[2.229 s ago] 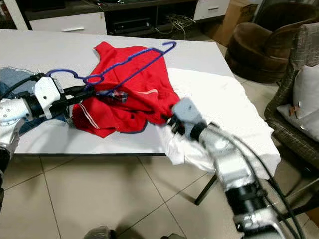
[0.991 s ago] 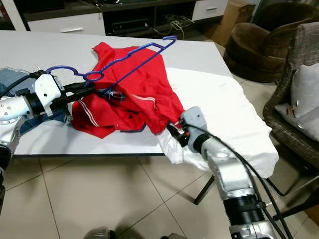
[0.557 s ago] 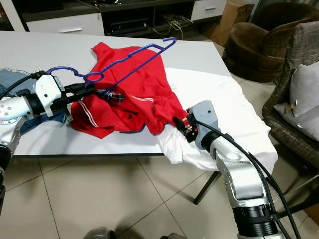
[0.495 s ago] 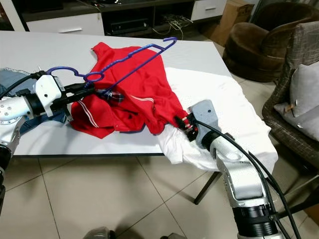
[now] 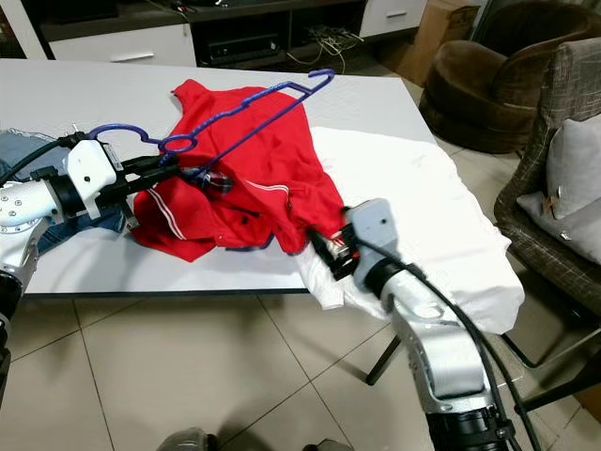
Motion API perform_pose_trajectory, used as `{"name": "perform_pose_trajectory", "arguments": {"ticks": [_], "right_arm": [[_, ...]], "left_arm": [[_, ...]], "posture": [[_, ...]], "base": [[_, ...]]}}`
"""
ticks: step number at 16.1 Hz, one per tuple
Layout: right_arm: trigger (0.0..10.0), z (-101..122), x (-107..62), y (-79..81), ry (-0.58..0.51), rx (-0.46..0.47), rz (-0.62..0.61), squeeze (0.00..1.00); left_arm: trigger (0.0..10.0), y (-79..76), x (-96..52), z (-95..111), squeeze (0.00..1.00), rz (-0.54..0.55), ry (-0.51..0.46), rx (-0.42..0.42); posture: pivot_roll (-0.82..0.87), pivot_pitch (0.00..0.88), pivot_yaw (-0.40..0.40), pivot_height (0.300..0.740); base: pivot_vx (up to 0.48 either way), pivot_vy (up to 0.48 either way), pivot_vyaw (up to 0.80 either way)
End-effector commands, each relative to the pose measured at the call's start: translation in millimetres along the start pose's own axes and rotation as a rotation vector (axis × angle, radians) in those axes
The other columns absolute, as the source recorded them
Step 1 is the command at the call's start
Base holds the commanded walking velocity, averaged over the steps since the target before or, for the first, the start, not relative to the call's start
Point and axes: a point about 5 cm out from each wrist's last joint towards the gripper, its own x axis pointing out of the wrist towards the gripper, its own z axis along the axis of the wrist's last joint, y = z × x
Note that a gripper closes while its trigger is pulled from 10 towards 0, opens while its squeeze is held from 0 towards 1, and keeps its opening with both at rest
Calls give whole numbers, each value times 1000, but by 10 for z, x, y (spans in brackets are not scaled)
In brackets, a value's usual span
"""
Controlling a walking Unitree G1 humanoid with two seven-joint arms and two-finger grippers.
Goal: Hang hanger
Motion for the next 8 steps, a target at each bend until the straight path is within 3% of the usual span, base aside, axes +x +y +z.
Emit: {"name": "perform_pose_trajectory", "arguments": {"ticks": [1,2,3,6,8], "right_arm": [[10000,-61,-17,48,39,-1,31,1000],[10000,-81,-14,53,46,-5,26,639],[10000,-126,4,74,62,-15,22,0],[10000,-180,84,100,74,-28,-3,0],[10000,-212,165,61,84,22,-55,0]], "left_arm": [[0,63,30,69,0,5,-22,23],[0,65,31,71,0,5,-23,23],[0,66,31,72,0,4,-23,24],[0,69,39,75,0,4,-23,23],[0,68,46,81,0,3,-27,24]], "posture": [[40,43,-19,740],[40,43,-19,740],[40,43,-19,740],[41,43,-17,740],[45,42,-18,740]], "base": [[0,0,0],[0,0,0],[0,0,0],[0,0,0],[0,0,0]]}}
